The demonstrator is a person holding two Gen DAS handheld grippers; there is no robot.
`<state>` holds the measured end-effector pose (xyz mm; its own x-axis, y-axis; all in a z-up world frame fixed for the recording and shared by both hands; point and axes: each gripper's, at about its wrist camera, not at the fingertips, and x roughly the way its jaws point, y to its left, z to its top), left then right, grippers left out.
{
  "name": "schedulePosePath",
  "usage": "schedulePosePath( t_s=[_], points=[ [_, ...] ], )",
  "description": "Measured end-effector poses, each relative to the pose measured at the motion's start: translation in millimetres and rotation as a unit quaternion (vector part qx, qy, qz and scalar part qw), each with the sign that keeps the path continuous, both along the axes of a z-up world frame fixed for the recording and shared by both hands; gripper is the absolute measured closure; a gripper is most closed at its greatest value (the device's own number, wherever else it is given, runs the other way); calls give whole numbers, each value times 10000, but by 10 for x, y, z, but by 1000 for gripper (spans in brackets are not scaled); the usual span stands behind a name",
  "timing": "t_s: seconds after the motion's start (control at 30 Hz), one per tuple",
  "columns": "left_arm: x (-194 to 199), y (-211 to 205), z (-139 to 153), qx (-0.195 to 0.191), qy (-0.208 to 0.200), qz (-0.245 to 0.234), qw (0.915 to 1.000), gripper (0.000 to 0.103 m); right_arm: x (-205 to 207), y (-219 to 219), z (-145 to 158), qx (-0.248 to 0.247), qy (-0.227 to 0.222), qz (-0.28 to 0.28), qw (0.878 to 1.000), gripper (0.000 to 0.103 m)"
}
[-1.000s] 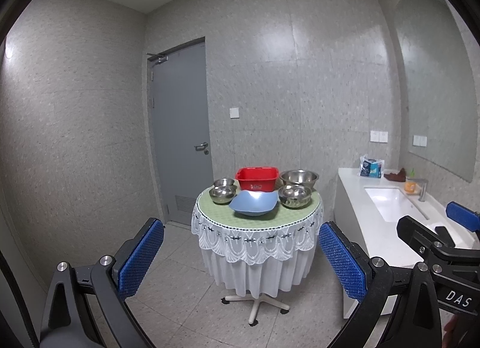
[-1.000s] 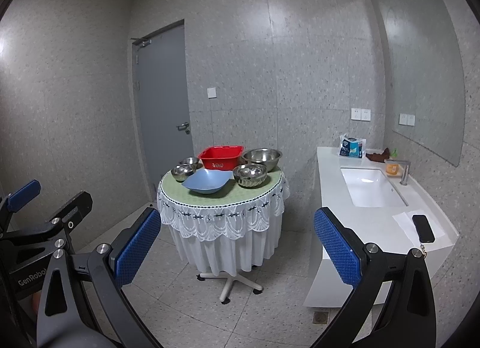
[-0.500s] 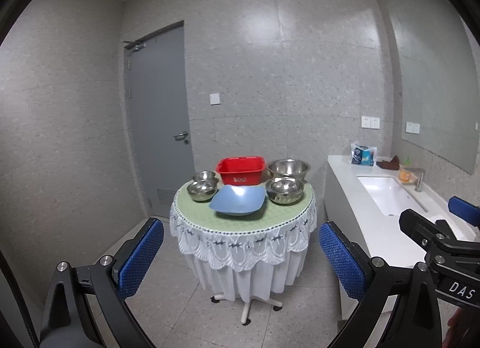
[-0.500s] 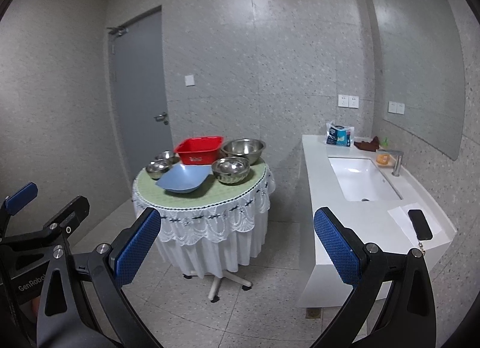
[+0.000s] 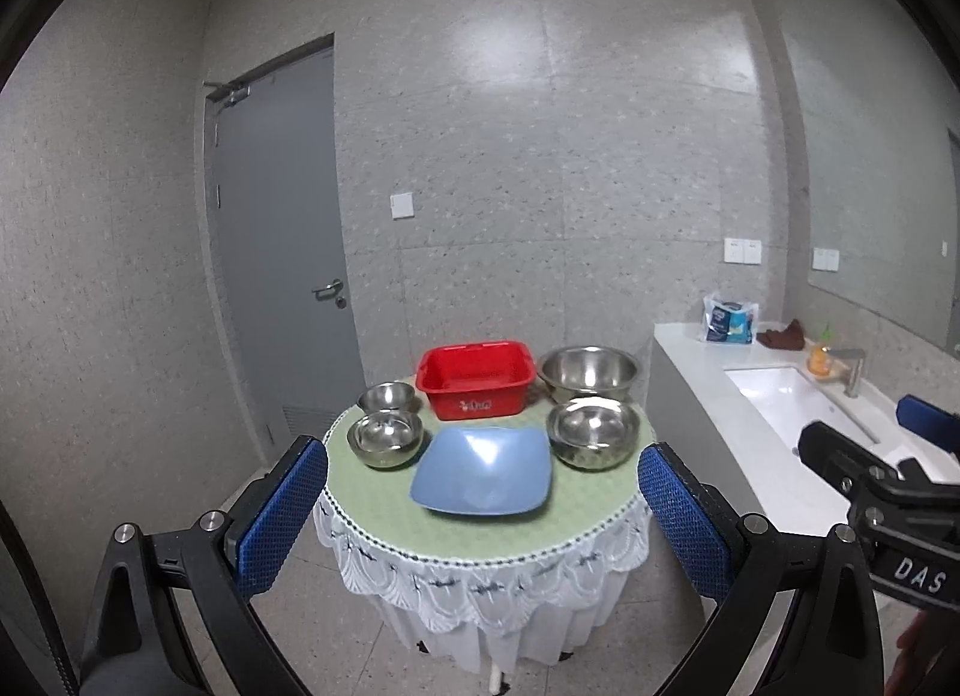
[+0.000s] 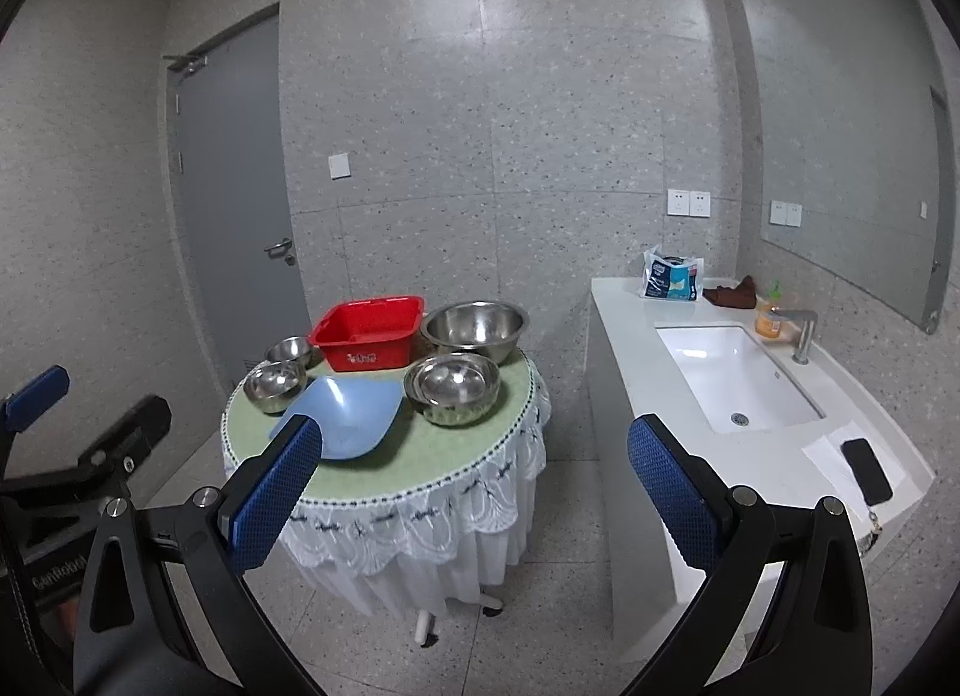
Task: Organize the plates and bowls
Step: 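Move both tools toward the large steel bowl beside the red basket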
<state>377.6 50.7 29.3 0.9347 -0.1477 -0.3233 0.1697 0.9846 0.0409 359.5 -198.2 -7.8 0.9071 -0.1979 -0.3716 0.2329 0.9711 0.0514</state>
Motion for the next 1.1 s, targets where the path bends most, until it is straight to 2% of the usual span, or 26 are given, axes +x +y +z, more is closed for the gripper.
schedulePosePath(
  t_s=[0.2, 0.37, 0.57, 0.73, 0.87, 1.1],
  points=[
    [656, 52, -125, 2, 255, 102, 9996, 1, 531, -4, -112, 43, 262, 21, 9996, 0],
    [1211, -145, -226, -12, 681, 246, 9974, 1, 921, -166, -289, 117, 503, 15, 9987, 0],
    [1941, -542, -285, 76, 925, 544, 9942, 1, 1586, -448, -511, 273, 739, 194, 9967, 0],
    [2779, -978, -344, -23, 1109, 729, 9912, 1, 2319, -792, -631, 264, 860, 551, 9944, 0],
    [3437, -1360, -409, 21, 1352, 679, 9885, 1, 2870, -1122, -699, 315, 1021, 653, 9921, 0],
    [4836, -1881, -662, -155, 2157, 484, 9751, 1, 3819, -1725, -906, 511, 1443, 638, 9862, 0]
  ],
)
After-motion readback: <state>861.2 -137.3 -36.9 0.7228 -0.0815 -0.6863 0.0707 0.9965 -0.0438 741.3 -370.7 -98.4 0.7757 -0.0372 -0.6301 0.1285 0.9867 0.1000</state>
